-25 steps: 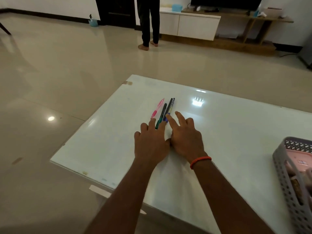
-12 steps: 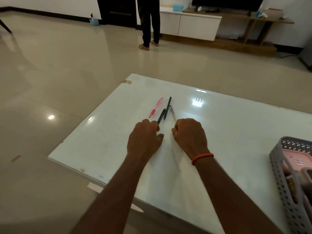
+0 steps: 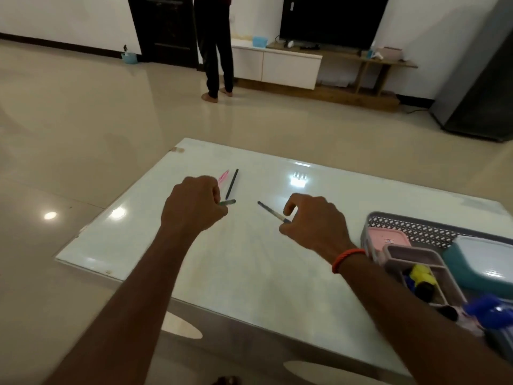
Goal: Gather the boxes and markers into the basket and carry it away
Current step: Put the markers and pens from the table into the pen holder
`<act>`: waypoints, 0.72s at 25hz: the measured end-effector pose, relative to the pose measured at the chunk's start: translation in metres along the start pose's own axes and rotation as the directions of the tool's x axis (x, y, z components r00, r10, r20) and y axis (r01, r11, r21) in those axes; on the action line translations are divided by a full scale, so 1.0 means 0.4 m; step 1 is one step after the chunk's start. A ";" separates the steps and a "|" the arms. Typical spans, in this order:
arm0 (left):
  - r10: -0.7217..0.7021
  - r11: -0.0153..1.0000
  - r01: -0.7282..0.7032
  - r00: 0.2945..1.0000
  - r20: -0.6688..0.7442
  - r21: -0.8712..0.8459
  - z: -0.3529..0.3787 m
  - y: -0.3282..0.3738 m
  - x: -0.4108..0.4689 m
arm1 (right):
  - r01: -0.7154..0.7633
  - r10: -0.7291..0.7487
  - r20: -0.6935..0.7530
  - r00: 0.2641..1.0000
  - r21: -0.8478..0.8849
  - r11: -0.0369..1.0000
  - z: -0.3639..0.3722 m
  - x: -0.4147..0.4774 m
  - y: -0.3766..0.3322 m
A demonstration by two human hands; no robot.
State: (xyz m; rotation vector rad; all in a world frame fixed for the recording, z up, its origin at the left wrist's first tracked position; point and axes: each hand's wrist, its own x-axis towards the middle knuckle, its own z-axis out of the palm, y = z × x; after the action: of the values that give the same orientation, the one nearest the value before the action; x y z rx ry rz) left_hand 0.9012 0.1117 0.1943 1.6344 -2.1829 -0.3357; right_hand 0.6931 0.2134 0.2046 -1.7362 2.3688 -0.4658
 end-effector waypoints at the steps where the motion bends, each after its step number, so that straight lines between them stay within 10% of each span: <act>1: 0.038 0.996 -0.043 0.997 -0.067 -0.076 -0.021 0.034 -0.009 | -0.010 0.016 -0.066 0.998 0.089 0.996 -0.053 -0.010 0.017; 11: 0.195 0.544 -0.337 0.941 -0.275 -0.769 0.095 0.465 -0.124 | 0.113 0.340 -0.249 0.907 0.921 0.374 -0.382 -0.114 0.361; 18: 0.172 0.443 -0.281 0.959 -0.226 -0.852 0.219 0.641 -0.118 | 0.087 0.366 -0.290 0.884 0.872 0.481 -0.379 -0.122 0.506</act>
State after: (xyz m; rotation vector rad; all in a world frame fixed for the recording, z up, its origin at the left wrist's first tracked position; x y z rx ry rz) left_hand 0.6526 0.2276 0.2145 0.7113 -1.5975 -1.0600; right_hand 0.4788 0.3379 0.2744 -0.9503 1.8170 -1.8279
